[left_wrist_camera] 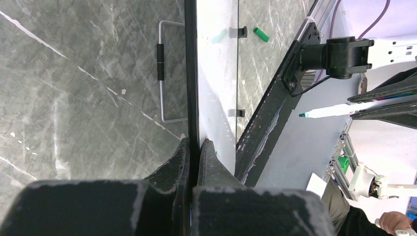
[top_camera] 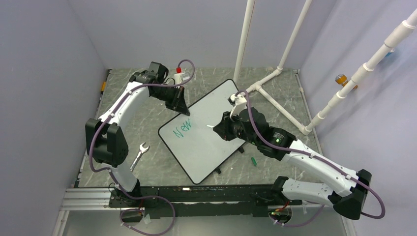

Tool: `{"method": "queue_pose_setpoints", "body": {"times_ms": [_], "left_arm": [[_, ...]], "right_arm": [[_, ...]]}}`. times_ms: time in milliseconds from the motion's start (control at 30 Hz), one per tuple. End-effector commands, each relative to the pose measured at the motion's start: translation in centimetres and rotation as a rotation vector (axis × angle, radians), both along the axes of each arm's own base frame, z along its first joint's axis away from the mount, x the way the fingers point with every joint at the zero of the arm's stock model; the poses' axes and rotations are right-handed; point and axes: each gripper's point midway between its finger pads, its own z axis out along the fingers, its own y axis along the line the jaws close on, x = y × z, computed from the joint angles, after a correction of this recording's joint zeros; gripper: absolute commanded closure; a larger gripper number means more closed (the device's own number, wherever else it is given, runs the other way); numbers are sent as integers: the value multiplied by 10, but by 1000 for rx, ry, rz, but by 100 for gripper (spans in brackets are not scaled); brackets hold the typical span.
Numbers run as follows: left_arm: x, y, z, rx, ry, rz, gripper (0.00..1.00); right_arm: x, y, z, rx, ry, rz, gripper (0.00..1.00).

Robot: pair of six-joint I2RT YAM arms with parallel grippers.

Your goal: Write a sentence on the whiteboard

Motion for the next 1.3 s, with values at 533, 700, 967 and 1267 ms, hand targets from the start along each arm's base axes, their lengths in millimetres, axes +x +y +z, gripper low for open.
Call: {"method": "queue_pose_setpoints", "body": {"times_ms": [533,700,967,1267], "left_arm": [[9,-4,-7,85,-261,-54,100],[9,-3,-4,82,-279,-50,100],[9,-1,-3,92,-288,-34,100],[7,0,3,86,-309,-13,100]], "right_arm": [[-4,-4,16,54,-52,13,100],[-3,7,18,63,-64,56,100],[8,19,29,64,-105,69,100],[23,38,32,38,-118,84,100]]}}
